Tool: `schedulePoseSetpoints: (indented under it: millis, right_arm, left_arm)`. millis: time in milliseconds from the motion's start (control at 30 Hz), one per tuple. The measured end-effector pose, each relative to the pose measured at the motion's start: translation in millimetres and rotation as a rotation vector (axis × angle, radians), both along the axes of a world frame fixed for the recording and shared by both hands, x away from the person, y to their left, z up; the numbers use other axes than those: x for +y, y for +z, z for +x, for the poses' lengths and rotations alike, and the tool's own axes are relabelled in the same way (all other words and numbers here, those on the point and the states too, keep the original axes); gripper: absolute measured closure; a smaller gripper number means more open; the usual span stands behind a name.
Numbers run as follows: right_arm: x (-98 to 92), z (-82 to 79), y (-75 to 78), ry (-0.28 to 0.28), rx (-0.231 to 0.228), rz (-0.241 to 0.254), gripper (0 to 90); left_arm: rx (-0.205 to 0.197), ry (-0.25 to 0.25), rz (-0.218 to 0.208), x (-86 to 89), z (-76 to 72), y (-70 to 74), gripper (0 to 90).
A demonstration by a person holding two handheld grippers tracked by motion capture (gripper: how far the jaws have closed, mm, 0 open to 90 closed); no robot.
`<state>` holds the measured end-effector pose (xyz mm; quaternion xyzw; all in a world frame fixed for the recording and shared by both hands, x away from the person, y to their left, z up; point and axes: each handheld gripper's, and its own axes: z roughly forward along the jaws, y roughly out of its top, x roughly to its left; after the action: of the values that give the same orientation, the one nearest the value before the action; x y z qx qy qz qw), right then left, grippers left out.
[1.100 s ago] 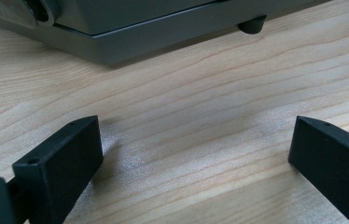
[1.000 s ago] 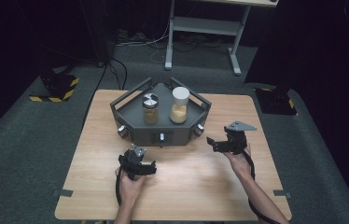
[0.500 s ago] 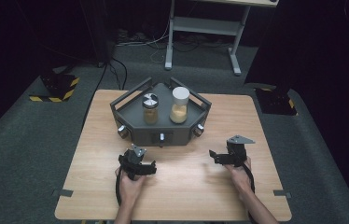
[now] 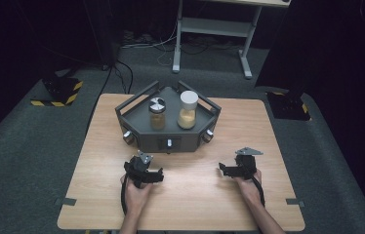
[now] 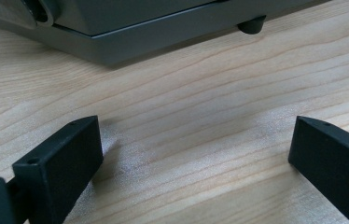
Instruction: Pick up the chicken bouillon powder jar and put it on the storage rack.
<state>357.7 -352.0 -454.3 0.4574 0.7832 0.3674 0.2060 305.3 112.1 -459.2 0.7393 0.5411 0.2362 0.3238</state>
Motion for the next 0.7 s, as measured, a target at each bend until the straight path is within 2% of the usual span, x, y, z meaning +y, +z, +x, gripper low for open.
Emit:
schedulePoseSetpoints:
  millis: [200, 433, 700]
  right_arm:
    - [1.2, 1.8, 1.6, -0.008, 0.022, -0.003, 5.9]
    - [10.9, -0.6, 2.5, -0.023, 0.012, -0.05, 6.9]
    - [11.6, -1.1, 2.3, -0.033, 0.01, -0.051, 6.9]
  left_arm:
    - [0.0, 0.0, 0.0, 0.0, 0.0, 0.0, 2.8]
    - [0.0, 0.0, 0.0, 0.0, 0.1, 0.1, 2.8]
    - [0.0, 0.0, 0.0, 0.0, 0.0, 0.0, 2.8]
